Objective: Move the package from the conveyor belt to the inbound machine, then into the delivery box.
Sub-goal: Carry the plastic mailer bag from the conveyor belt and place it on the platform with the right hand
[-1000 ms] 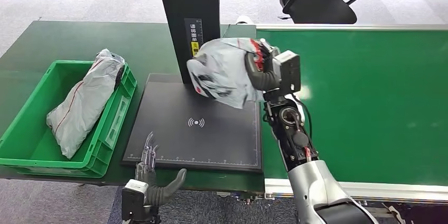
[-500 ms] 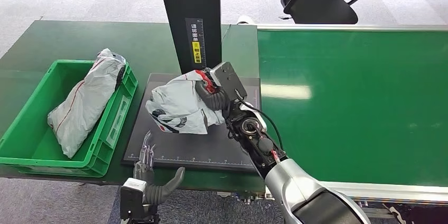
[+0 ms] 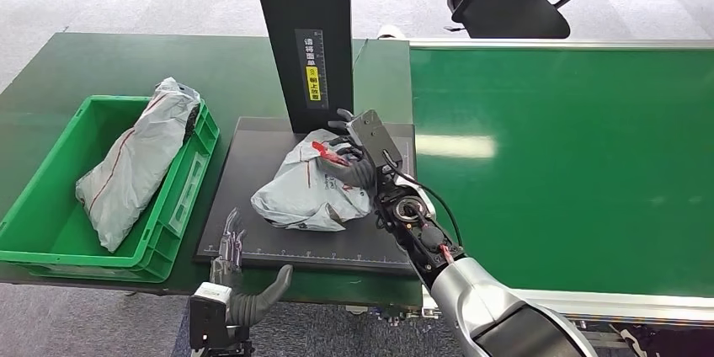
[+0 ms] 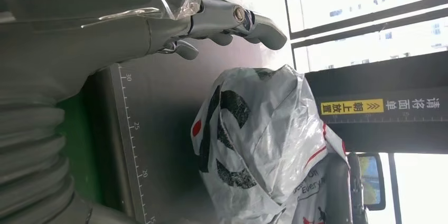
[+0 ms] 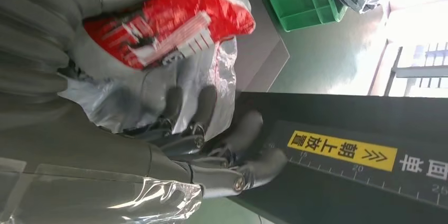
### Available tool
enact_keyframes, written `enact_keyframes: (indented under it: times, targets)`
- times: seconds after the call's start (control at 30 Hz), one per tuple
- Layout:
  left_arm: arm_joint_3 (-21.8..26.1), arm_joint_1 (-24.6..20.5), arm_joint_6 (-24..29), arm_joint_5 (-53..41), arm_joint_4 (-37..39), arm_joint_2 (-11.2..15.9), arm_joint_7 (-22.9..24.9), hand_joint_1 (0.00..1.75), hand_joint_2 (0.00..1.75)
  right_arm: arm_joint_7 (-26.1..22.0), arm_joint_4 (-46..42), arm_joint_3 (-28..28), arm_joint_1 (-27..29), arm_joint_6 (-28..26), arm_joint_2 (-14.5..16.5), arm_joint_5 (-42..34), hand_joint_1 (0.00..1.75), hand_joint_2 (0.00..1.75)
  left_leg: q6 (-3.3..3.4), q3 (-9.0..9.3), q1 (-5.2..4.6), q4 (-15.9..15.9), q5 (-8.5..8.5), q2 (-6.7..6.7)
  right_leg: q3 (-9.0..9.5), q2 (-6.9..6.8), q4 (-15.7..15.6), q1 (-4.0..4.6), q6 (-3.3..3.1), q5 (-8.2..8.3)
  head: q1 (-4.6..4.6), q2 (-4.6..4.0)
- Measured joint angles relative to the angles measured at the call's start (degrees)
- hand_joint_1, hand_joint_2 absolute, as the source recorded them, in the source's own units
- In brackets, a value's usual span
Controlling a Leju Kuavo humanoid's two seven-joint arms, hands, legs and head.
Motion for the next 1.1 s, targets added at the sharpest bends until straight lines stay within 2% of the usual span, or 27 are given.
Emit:
enact_keyframes:
  times: [0.1, 0.37, 0.5, 0.6, 0.67, 0.77, 0.93, 1.1]
  targets:
    - [0.0, 0.0, 0.1, 0.0, 0.0, 0.0, 0.0, 0.0, 1.75, -1.0, 0.0, -0.5, 0.2, 1.0, -0.4, -1.2, 0.0, 1.75, 0.0, 0.01, 0.0, 0.0, 0.0, 0.0, 0.0, 0.0, 0.0, 0.0, 0.0, 0.0, -0.01, 0.0]
    - [0.0, -0.1, 0.5, -0.6, 0.3, 0.0, -0.4, 0.0, 1.75, -9.2, -0.9, -5.2, 1.7, 4.9, -1.8, -6.2, 0.0, 1.75, 0.0, 0.01, 0.0, 0.0, 0.0, 0.01, 0.0, 0.01, 0.0, 0.0, 0.0, 0.0, -0.02, 0.0]
    - [0.0, -0.1, 0.8, -0.8, 0.4, 0.0, -0.9, 0.0, 1.75, -16.7, -3.6, -8.4, 3.9, 5.9, -1.9, -10.0, 0.0, 1.75, 0.0, 0.0, 0.0, 0.0, 0.0, -0.01, 0.01, 0.0, 0.0, 0.0, 0.0, 0.0, -0.01, 0.0]
    - [0.0, 0.2, 1.4, -1.5, 0.2, 0.0, -1.1, 0.0, 1.75, -19.7, -7.0, -10.9, 6.9, 6.1, -1.5, -12.1, 0.0, 1.75, 0.0, 0.01, 0.0, 0.0, -0.01, 0.0, 0.01, 0.0, 0.0, 0.01, 0.0, 0.0, -0.02, 0.0]
    - [0.0, 0.6, 2.5, -2.4, -0.2, 0.0, -1.3, 0.0, 1.75, -20.7, -10.6, -12.2, 9.9, 6.1, -0.9, -12.8, 0.0, 1.75, -0.01, 0.0, 0.01, 0.0, -0.02, -0.01, 0.01, 0.0, 0.0, 0.01, 0.0, -0.01, -0.01, 0.0]
    - [-0.2, 1.4, 6.9, -6.2, -1.4, 0.0, -1.8, 0.0, 1.75, -21.4, -17.2, -13.5, 15.0, 5.2, 0.0, -12.6, 0.0, 1.75, -0.05, 0.0, 0.01, 0.0, -0.04, -0.01, 0.0, 0.0, 0.0, 0.01, -0.02, -0.02, -0.02, 0.0]
    - [-2.5, 1.6, 16.3, -20.3, -4.5, 0.3, 0.8, 0.0, 1.75, -21.5, -25.8, -14.5, 22.6, 2.4, 1.8, -10.4, 0.0, 1.75, -0.06, 0.01, 0.01, 0.0, -0.05, -0.01, -0.01, 0.0, 0.0, 0.01, -0.04, -0.04, -0.03, 0.0]
    - [-6.8, -1.0, 16.8, -27.9, -4.7, 1.6, 6.4, 0.0, 1.75, -21.5, -30.4, -15.0, 27.7, 1.8, 3.2, -9.6, 0.0, 1.75, -0.06, 0.09, 0.0, 0.0, -0.05, 0.02, 0.01, 0.01, 0.0, 0.01, -0.04, -0.03, -0.05, 0.0]
